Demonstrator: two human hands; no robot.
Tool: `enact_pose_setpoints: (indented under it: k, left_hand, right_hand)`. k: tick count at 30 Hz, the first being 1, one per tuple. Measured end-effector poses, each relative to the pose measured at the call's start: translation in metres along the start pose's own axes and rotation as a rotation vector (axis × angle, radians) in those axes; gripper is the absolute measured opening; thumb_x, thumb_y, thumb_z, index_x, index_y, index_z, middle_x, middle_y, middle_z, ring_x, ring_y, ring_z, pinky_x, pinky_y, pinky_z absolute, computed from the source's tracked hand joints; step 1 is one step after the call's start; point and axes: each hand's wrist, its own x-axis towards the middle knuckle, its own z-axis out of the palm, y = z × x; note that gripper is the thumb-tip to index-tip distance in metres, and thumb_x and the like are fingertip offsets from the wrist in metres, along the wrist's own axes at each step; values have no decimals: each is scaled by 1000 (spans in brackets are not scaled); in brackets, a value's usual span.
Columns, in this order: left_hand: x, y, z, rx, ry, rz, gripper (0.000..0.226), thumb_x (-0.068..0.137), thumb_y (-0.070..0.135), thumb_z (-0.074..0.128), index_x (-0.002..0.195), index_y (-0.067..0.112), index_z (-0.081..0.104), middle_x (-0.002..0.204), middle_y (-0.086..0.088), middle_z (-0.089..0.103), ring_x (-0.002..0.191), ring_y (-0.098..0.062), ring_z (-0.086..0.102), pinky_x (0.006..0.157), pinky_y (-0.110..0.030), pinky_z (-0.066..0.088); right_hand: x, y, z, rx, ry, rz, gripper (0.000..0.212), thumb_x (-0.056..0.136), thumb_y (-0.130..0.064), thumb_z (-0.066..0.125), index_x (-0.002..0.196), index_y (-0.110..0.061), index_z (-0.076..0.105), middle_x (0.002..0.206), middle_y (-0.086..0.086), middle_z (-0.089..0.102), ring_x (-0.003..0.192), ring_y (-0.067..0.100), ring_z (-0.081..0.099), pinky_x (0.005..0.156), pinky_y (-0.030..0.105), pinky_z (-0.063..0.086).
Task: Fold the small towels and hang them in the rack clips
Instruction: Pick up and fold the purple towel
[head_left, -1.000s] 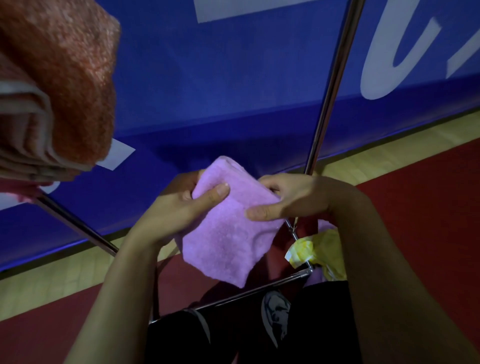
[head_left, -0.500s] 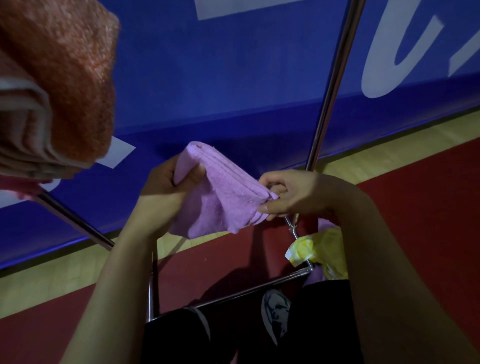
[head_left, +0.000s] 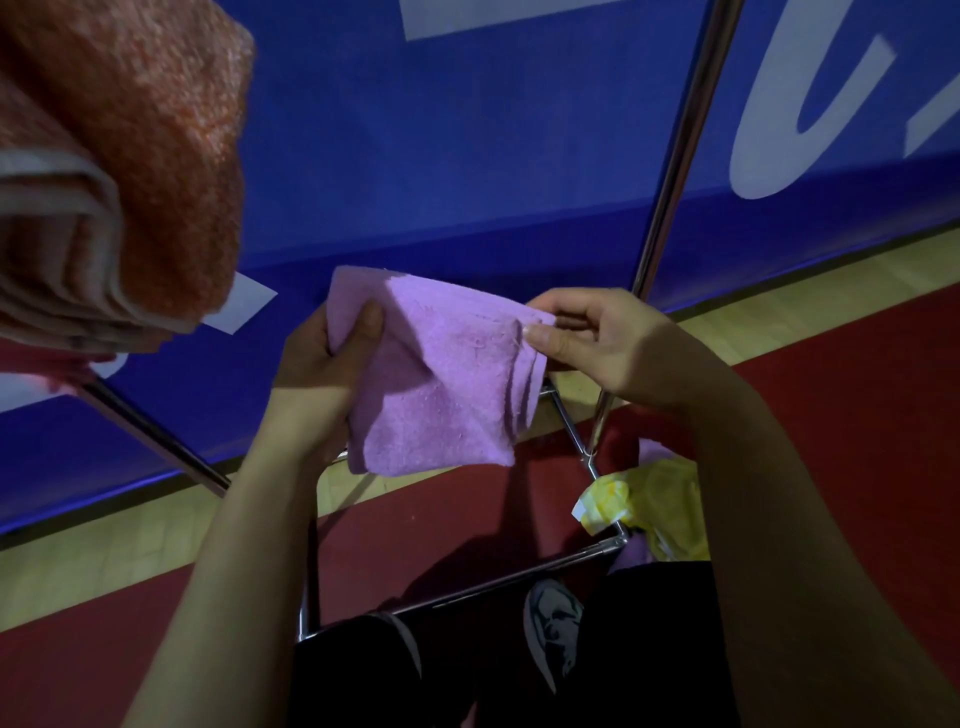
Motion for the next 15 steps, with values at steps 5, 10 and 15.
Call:
enact_pose_setpoints:
  k: [5, 10, 15]
  left_hand:
    - [-1, -4, 16, 152, 51, 34, 24, 99, 37, 68, 119, 23, 64, 107, 0, 75, 100, -23, 73, 81, -43, 59]
    - [2, -12, 47, 181, 58, -101, 21, 101, 9, 59, 110, 26, 53, 118, -3, 60, 108, -22, 62, 87, -30, 49]
    - [-27, -18, 59, 305, -122, -61, 23, 95, 25, 59, 114, 24, 72, 90, 7, 72, 85, -11, 68, 81, -34, 57]
  right_hand:
    - [3, -15, 12, 176, 22, -55, 19, 104, -21, 58, 109, -8, 69, 91, -1, 73, 88, 15, 70, 85, 34, 56]
    - [9, -17, 24, 290, 3, -11, 21, 103, -17, 57, 111, -1, 68, 68, -9, 63, 62, 2, 54, 59, 15, 42]
    - [10, -5, 18, 143, 65, 68, 18, 102, -23, 61, 102, -7, 69, 54, -12, 49, 49, 2, 45, 54, 18, 39]
